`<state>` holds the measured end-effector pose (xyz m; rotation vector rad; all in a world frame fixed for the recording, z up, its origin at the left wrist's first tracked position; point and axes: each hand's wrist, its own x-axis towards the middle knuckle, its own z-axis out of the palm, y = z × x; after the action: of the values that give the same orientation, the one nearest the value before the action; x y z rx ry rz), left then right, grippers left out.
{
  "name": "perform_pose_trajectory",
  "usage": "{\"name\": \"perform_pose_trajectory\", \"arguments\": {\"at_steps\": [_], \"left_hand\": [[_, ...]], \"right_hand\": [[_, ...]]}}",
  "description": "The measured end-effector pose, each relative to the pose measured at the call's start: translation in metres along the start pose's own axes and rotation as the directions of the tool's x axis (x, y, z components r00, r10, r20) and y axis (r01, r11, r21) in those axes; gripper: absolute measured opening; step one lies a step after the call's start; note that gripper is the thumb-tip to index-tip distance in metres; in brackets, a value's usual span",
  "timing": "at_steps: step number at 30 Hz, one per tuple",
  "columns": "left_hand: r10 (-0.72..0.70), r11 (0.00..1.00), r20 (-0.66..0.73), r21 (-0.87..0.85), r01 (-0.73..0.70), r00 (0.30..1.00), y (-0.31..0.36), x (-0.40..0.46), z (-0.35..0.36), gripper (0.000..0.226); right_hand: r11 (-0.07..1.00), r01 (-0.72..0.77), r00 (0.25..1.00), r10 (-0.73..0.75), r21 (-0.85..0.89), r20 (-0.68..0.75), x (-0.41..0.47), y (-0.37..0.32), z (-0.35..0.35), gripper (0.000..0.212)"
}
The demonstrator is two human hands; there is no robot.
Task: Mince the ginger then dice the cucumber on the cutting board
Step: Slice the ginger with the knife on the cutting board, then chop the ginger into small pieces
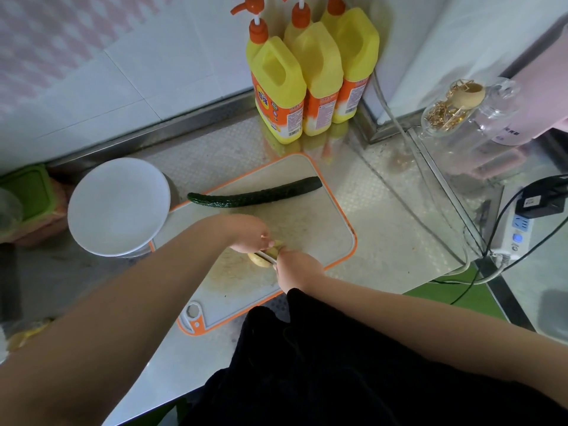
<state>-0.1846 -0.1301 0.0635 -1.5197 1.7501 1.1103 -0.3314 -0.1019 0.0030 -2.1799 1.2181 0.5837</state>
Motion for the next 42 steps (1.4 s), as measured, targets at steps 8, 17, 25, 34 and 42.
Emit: {"name": "perform_pose_trajectory", "arguments": {"at_steps": [8, 17, 25, 34, 42], "left_hand": [[-0.015, 0.999, 0.043, 0.051, 0.013, 0.999, 0.007, 0.006, 0.008, 0.047], [-0.079, 0.997, 0.03, 0.004, 0.079, 0.996, 0.004, 0.02, 0.004, 0.054], [-0.051, 0.989, -0.61, -0.139, -0.044, 0.791, 0.002, 0.002, -0.014, 0.032], [-0.19, 0.944, -0.97, -0.223, -0.245, 0.152, -0.005, 0.014, 0.145, 0.02], [-0.408, 0.865, -0.752, -0.5, -0.044, 0.518, 0.025, 0.031, 0.158, 0.092]], "right_hand": [[1.0, 0.017, 0.998, -0.017, -0.002, -0.065, -0.006, 0.001, 0.004, 0.036], [0.997, 0.072, 0.989, -0.074, -0.021, -0.126, -0.014, -0.004, -0.006, 0.033], [0.996, 0.018, 0.996, -0.01, 0.091, -0.086, -0.018, 0.001, -0.028, 0.024], [0.973, 0.026, 0.999, -0.017, 0.23, -0.042, -0.021, 0.02, -0.031, 0.025], [0.949, -0.066, 0.993, 0.092, 0.31, -0.07, -0.032, 0.026, -0.029, 0.023]]}}
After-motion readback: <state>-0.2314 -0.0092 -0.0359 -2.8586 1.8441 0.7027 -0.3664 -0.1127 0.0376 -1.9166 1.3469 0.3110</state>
